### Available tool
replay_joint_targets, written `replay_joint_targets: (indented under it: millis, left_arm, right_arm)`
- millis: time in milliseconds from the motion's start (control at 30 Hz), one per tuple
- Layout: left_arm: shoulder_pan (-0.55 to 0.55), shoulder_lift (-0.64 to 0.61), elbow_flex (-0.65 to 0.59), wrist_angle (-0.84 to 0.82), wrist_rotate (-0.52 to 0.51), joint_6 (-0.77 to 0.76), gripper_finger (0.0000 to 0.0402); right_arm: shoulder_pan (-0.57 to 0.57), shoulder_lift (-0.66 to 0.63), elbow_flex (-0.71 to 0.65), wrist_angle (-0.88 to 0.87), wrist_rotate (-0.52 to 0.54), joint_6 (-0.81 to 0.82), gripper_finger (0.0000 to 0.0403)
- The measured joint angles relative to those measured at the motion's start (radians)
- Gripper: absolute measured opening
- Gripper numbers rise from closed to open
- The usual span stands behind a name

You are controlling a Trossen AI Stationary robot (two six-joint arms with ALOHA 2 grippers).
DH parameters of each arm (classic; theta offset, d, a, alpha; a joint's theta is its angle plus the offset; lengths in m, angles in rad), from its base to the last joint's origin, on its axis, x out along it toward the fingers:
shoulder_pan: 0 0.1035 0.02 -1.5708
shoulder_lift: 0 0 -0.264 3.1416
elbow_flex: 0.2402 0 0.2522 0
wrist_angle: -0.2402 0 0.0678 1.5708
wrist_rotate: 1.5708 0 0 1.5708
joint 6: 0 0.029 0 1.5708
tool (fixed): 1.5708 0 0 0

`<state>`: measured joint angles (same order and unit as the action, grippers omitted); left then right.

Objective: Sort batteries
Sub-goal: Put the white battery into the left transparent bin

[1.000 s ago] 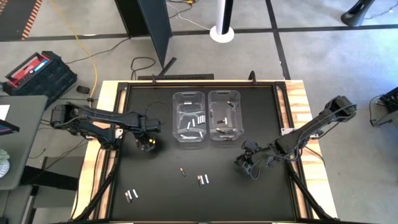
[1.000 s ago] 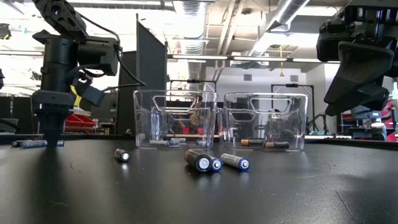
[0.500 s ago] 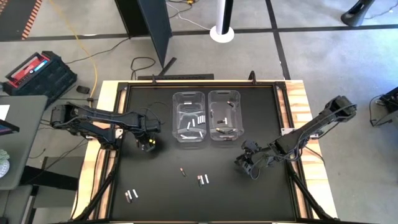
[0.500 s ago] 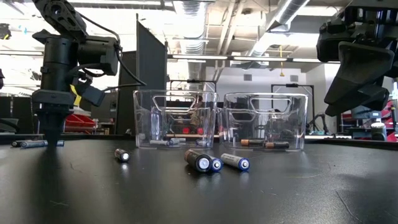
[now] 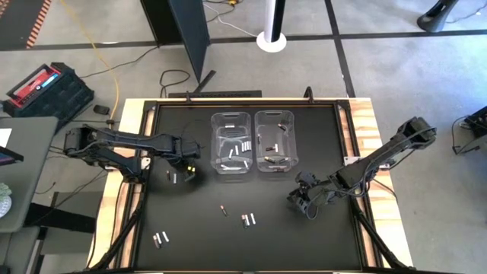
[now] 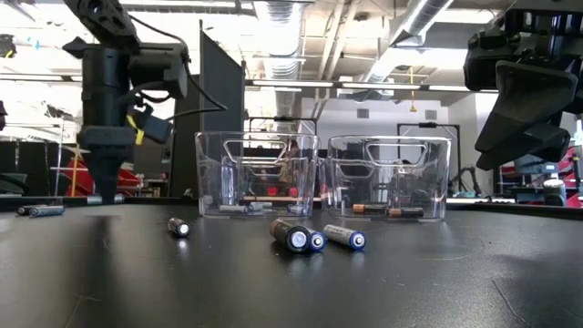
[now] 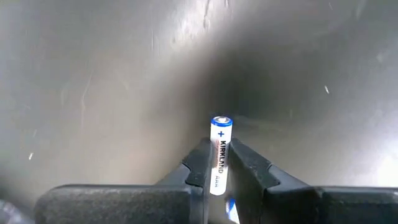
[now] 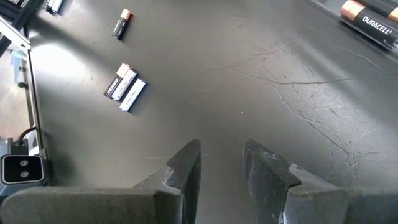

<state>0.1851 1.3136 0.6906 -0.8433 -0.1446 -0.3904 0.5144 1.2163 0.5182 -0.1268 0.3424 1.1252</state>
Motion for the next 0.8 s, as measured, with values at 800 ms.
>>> replay_joint_targets:
  millis: [800]
  left_arm:
    - [0.301, 0.121, 0.624, -0.008, -0.070, 0.545, 0.0039]
  right_arm:
    - [-0.001, 0.000, 0.000, -0.066, 0.000, 0.093, 0.0137]
